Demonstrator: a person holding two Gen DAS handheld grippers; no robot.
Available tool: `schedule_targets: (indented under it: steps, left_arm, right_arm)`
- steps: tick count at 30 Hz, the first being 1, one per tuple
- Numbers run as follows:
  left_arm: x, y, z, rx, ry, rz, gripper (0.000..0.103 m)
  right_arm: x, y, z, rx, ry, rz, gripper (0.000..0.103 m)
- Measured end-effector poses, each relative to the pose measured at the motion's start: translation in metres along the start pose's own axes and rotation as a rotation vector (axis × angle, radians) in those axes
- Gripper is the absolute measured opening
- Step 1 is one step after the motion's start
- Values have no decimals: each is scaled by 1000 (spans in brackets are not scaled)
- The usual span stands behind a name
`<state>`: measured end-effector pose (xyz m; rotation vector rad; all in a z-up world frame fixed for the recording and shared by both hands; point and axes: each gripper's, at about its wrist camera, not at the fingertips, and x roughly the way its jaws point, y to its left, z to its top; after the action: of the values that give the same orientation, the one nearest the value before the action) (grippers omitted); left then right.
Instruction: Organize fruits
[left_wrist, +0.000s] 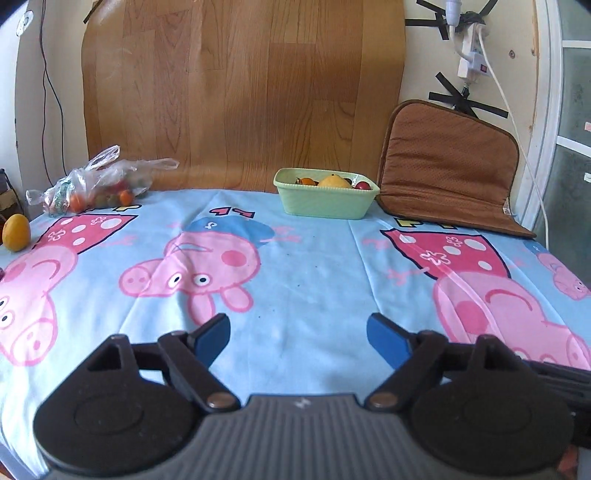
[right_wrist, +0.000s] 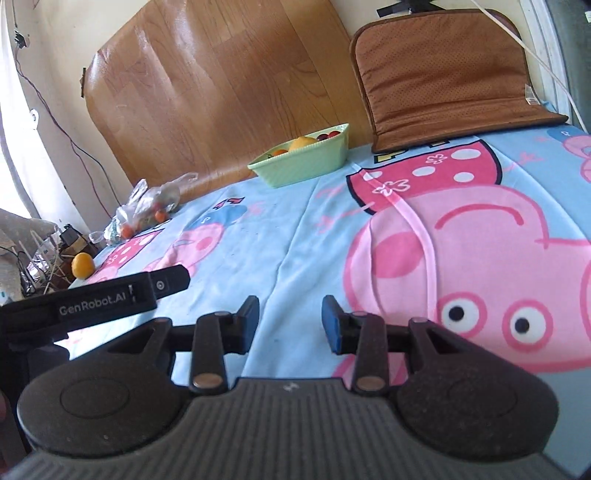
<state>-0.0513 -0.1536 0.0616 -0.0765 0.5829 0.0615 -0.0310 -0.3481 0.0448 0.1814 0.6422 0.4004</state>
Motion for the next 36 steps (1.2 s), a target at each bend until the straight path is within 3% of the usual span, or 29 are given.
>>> schedule_targets:
  steps: [11,15,21,36]
  left_arm:
    - [-41,-4,-13,3,-53,15,94]
    - [-52,-2,-17,-17,-66,28,103]
    - [-46,-14,-18,13,-61,25,103]
    - [-51,-16,-16,9,-76,70,103]
  right_arm:
    - [-32,18,-12,-28,-40,11,41]
    - [-44,19,-16,-15,-60,7,54]
    - [-52,12,-15,-21,-88,-11,56]
    - [-44,4,-15,13,-20,-6,59]
